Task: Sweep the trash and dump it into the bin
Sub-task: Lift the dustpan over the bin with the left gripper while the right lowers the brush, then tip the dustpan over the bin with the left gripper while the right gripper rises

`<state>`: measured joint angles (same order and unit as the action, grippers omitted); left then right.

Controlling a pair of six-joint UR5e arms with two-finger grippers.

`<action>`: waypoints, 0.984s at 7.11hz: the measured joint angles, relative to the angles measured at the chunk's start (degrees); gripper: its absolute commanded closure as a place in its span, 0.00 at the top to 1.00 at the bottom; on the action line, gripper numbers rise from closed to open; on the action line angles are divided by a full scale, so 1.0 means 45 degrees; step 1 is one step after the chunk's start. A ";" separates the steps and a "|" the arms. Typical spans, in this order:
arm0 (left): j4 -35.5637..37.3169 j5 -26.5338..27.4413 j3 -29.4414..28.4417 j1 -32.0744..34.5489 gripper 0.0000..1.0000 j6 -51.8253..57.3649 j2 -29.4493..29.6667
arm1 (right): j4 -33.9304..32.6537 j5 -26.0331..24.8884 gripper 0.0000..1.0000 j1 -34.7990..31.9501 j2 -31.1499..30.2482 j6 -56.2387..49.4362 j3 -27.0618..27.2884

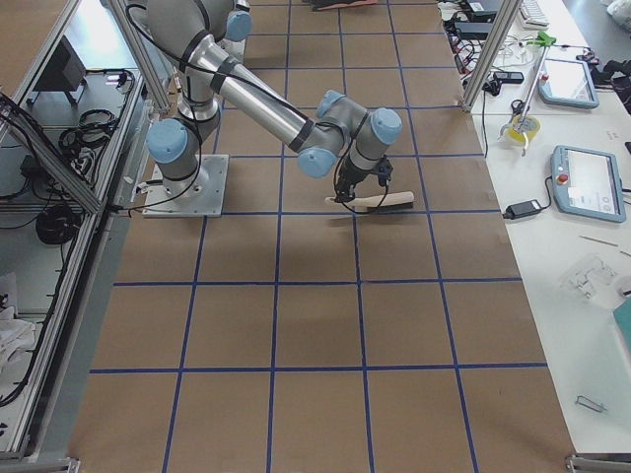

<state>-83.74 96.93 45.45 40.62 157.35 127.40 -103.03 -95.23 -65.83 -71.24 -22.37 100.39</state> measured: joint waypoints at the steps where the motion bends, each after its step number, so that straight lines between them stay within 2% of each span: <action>1: 0.0071 -0.0002 -0.0666 -0.0141 0.00 0.0405 0.0565 | -0.0013 -0.0003 0.77 0.0000 0.0006 0.0019 -0.0002; 4: 0.1434 0.0244 -0.1342 -0.0269 0.00 0.0938 0.1585 | -0.0030 -0.0210 0.80 0.0000 -0.0120 0.0062 -0.0139; 6: 0.2267 0.0931 -0.1264 -0.0266 0.00 0.1196 0.1856 | 0.0080 -0.0401 1.00 0.0000 -0.0324 0.0019 -0.0408; 7: 0.2594 0.1364 -0.1227 -0.0246 0.00 0.1223 0.1872 | 0.0275 -0.0373 1.00 0.0000 -0.0650 -0.0049 -0.0663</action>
<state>-72.07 103.06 39.92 39.51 162.86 135.83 -101.80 -96.91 -65.83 -74.17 -22.59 97.40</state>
